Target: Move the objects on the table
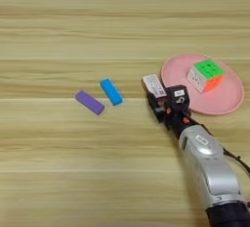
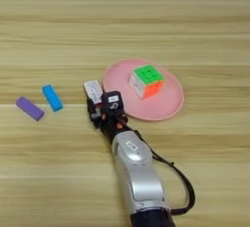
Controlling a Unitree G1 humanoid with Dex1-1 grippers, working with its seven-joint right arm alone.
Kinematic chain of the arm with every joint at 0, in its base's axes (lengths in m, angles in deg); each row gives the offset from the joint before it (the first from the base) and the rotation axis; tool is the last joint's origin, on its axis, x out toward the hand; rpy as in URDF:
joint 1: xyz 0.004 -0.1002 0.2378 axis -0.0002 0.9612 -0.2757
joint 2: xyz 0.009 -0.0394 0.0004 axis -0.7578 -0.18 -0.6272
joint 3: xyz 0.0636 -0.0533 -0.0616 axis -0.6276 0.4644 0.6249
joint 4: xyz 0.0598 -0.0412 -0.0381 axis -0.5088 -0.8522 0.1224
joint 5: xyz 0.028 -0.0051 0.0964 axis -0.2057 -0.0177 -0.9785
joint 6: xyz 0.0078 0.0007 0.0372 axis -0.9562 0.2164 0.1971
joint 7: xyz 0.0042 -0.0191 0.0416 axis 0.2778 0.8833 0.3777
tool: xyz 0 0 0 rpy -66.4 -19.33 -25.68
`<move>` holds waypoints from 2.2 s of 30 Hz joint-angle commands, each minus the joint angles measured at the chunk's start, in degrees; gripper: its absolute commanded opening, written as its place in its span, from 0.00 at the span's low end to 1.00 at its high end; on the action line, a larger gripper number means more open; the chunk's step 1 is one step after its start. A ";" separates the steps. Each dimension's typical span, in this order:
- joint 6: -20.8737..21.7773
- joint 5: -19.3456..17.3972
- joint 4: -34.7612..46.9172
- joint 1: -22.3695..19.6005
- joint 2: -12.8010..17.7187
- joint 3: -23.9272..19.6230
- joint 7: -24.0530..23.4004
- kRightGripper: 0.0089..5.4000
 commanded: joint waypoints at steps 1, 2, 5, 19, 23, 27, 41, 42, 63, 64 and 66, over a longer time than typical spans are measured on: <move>0.30 -1.36 4.01 -4.43 0.75 -1.30 -0.39 0.39; 0.09 -1.44 4.25 -4.65 0.82 -1.50 -0.38 0.39; -0.32 -1.63 5.08 -4.83 0.93 -1.61 -0.35 0.39; -0.56 -3.32 3.90 -8.26 4.75 -8.59 -1.35 0.39; -0.31 -3.91 2.35 -9.90 5.82 -10.65 -1.70 0.39; 0.36 -4.25 0.31 -11.36 7.14 -12.44 -2.21 0.39; 0.94 -5.15 -3.31 -12.96 9.92 -17.31 -3.59 0.39; 1.01 -5.06 -3.76 -13.03 10.00 -17.40 -3.65 0.39; 1.66 -5.92 -6.07 -12.87 9.52 -16.04 -2.51 0.58; 1.64 -5.98 -6.08 -12.85 9.55 -15.98 -2.51 0.60; 1.64 -6.07 -6.08 -12.82 9.61 -15.88 -2.53 0.65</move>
